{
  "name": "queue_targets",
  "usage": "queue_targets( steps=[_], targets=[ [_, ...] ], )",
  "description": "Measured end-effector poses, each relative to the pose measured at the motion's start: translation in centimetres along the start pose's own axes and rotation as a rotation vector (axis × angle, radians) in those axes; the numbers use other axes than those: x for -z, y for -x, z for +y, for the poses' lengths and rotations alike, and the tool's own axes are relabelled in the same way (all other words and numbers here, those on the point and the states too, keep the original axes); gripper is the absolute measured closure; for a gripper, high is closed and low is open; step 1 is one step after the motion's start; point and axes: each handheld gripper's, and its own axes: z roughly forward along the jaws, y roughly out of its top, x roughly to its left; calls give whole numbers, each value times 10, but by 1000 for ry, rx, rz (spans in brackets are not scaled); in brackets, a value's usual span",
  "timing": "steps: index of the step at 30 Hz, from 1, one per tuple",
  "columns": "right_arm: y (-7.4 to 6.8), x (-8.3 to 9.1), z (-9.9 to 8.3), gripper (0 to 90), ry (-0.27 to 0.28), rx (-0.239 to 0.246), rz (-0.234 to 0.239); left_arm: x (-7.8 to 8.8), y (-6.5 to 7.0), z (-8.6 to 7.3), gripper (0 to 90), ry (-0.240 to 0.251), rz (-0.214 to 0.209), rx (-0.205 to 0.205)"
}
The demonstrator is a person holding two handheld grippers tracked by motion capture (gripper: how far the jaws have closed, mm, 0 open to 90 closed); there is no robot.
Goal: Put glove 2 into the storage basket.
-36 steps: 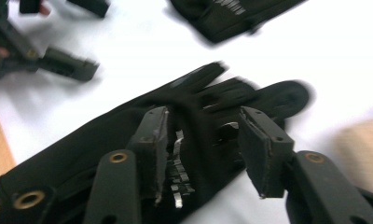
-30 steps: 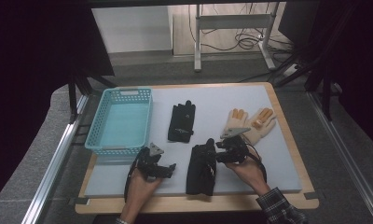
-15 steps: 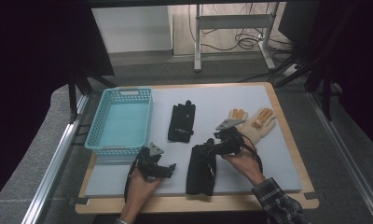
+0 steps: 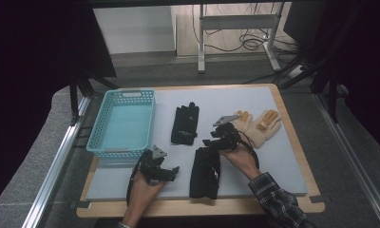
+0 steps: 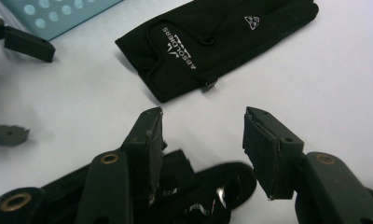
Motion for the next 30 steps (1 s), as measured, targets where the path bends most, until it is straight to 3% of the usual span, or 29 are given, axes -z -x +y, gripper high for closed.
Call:
queue_targets(
  steps=[5,6,17,20,30],
  targets=[
    [2,-15,10,463,4,11,2,0,0,0,48,-2,1,-3],
    [3,-21,16,460,0,31,-2,0,0,0,48,-2,1,-3],
    [12,-52,38,386,-17,31,-5,0,0,0,48,-3,0,-2],
    [18,-65,46,330,-16,18,1,0,0,0,48,-2,0,-2],
    [22,-98,63,262,-36,-1,-3,0,0,0,48,-1,-1,-1]
  ],
)
